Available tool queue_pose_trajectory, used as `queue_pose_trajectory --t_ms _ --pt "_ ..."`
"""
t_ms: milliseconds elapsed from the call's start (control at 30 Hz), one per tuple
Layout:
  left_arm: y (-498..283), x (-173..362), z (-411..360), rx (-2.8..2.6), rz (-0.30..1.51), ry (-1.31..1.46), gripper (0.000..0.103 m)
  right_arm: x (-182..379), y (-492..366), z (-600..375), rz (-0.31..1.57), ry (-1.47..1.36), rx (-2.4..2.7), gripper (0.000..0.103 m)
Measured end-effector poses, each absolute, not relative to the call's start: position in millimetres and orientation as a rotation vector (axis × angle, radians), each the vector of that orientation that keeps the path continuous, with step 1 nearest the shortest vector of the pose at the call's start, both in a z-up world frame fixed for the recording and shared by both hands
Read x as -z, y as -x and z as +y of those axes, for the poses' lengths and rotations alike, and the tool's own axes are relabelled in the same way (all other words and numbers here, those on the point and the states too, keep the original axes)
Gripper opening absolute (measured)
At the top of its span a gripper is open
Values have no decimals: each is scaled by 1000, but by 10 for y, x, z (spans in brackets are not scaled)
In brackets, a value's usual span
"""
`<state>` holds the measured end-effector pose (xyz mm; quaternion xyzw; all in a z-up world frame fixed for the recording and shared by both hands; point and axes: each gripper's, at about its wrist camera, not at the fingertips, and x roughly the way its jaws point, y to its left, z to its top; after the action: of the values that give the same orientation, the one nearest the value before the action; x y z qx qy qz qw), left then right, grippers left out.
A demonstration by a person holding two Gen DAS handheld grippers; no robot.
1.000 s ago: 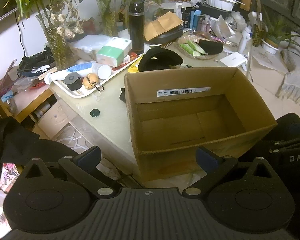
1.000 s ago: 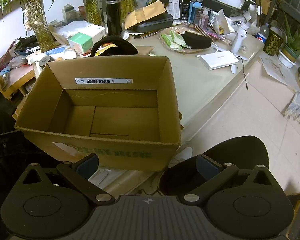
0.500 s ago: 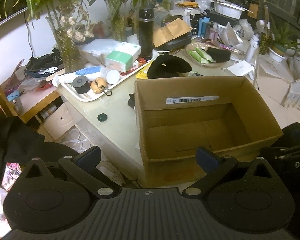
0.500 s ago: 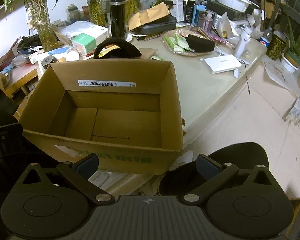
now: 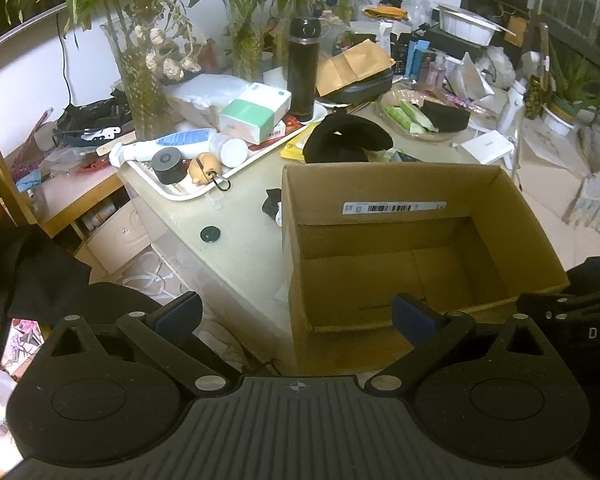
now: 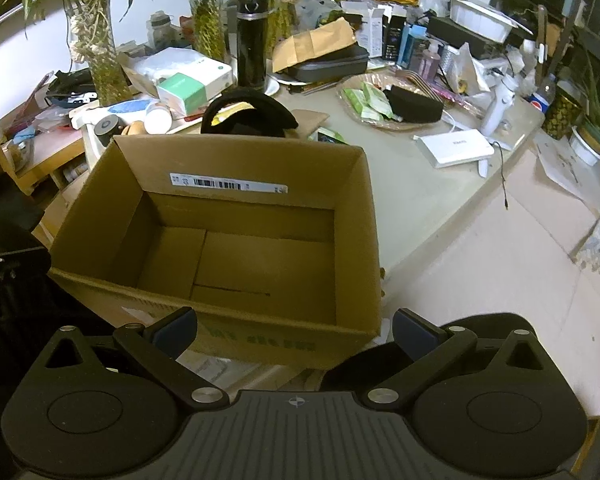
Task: Organize soft objects
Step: 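Move both tools past the cardboard box toward the soft items on the desk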
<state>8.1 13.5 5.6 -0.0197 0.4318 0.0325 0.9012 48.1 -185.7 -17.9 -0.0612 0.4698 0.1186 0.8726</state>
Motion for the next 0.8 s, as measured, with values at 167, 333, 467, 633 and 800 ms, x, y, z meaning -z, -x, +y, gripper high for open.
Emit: queue_pose_trajectory --t_ms 167,333,467,633,800 --pt "-125 -46 129 -72 903 25 103 144 -523 -1841 974 134 -255 103" --pt "-164 -47 145 -70 899 23 103 133 -572 -1861 972 132 -247 103" --pt "-208 -63 168 -67 894 24 103 122 -620 -1903 972 127 -235 103" --pt "-245 -82 179 -66 890 21 103 124 -668 -1953 972 123 -221 103" --pt "-285 -84 180 -71 891 8 103 121 -700 -2003 968 115 -209 103"
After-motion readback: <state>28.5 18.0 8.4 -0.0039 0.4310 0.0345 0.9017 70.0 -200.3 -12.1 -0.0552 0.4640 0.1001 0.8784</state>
